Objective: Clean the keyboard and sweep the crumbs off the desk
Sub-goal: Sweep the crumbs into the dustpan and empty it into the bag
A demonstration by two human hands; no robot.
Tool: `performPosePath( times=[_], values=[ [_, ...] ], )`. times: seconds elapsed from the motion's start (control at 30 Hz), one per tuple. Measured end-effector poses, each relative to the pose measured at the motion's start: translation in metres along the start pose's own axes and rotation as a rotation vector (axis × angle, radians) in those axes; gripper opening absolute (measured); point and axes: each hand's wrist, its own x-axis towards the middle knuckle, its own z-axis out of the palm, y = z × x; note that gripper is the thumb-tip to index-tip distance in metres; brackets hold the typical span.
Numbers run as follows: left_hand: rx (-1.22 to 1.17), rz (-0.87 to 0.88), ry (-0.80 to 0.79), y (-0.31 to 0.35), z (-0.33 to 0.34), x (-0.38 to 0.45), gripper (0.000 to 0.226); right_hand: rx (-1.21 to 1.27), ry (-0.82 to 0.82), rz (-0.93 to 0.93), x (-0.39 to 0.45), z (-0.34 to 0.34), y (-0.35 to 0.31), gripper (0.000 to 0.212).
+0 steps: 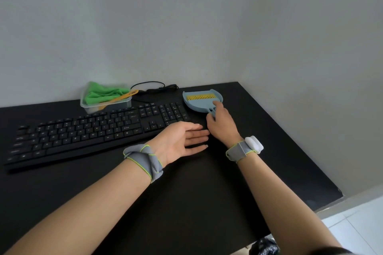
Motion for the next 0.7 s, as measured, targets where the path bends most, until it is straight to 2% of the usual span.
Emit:
performPosePath(
  times=[0.7],
  values=[
    [0.010, 0.035, 0.048, 0.001, 0.000, -0.013, 0.026, -0.149, 0.045, -0.030, 0.002, 0.005, 0.006, 0.057]
  ],
)
